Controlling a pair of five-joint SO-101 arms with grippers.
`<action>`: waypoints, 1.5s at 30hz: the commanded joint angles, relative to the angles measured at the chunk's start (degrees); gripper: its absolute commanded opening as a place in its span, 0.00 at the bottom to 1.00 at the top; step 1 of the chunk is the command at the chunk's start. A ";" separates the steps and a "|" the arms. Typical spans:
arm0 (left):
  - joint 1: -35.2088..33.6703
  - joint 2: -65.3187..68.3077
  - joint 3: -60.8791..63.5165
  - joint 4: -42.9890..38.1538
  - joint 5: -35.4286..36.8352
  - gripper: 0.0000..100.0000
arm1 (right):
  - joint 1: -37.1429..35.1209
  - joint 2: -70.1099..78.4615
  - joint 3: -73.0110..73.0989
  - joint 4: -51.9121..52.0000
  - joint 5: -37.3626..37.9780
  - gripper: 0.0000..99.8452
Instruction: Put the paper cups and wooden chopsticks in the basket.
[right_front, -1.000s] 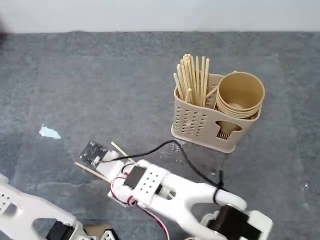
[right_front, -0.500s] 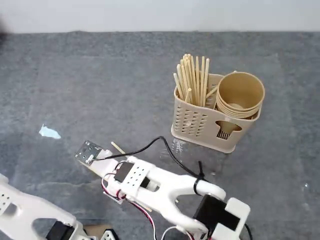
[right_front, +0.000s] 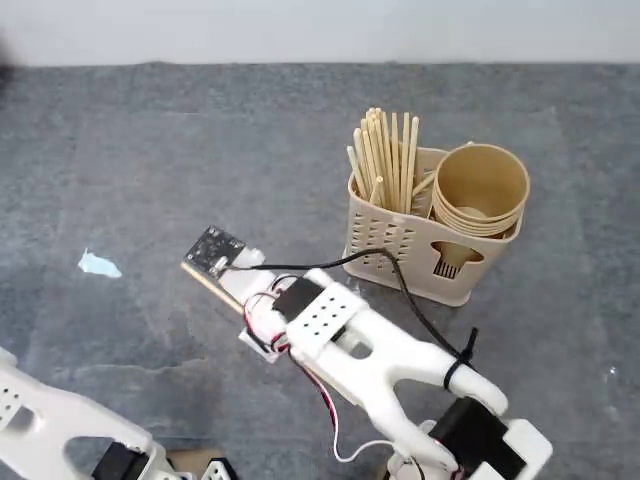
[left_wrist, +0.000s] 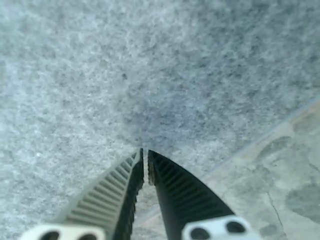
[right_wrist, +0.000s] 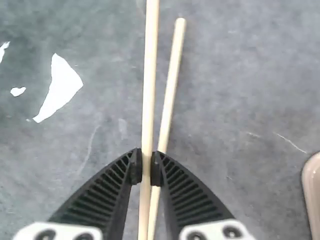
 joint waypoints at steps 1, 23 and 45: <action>-0.26 0.26 -0.31 0.44 -0.62 0.01 | 1.54 0.75 -1.76 0.04 0.70 0.01; -0.35 4.75 -4.09 0.70 -0.53 0.01 | 1.89 9.54 -3.25 -4.00 0.53 0.09; -0.44 4.75 -4.09 0.79 -0.53 0.01 | 2.51 10.59 -7.91 0.57 0.53 0.01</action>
